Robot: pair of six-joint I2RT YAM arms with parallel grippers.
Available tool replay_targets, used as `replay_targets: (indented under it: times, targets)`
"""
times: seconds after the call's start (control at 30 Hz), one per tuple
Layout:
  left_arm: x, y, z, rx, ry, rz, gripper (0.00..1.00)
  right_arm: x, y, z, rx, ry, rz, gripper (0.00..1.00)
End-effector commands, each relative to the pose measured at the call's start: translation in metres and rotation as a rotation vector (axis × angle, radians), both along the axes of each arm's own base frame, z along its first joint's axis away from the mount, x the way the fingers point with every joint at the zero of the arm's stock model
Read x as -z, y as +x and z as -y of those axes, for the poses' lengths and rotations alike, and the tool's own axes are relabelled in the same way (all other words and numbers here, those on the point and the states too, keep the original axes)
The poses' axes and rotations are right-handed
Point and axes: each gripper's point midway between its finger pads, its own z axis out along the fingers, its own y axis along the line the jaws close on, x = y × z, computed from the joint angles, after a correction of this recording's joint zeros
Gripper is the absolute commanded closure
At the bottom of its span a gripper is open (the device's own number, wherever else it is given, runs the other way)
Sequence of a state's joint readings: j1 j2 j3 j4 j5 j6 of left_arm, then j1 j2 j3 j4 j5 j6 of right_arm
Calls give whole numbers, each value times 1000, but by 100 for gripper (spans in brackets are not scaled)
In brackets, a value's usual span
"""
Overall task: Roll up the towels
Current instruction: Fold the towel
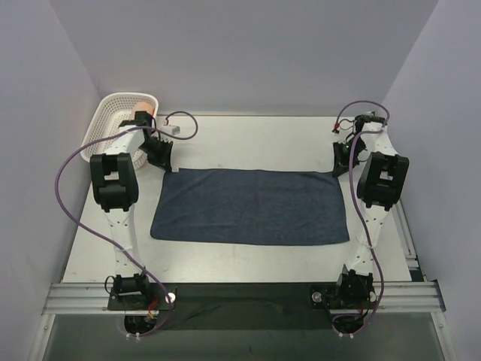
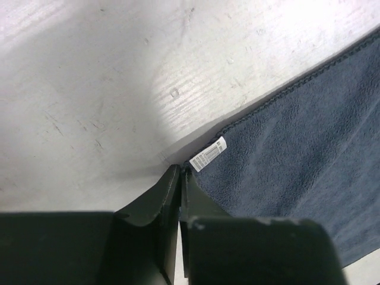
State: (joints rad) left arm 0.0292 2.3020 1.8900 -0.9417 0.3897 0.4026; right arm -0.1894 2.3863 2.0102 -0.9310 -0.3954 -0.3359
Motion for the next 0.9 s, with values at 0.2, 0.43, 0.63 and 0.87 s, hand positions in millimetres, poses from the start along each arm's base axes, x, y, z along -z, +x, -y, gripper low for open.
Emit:
replay_targets:
  times: [0.2, 0.43, 0.63, 0.87]
  targets:
    - [-36, 50, -13, -86, -56, 138, 100, -31, 57, 20, 81, -81, 159, 100]
    - [-45, 48, -13, -76, -75, 151, 100, -49, 54, 21, 66, -92, 188, 100]
    - [-76, 35, -16, -52, -135, 195, 100, -76, 32, 19, 56, -60, 209, 100]
    - [-100, -5, -28, 35, -103, 208, 100, -92, -1, 29, 27, -53, 197, 100]
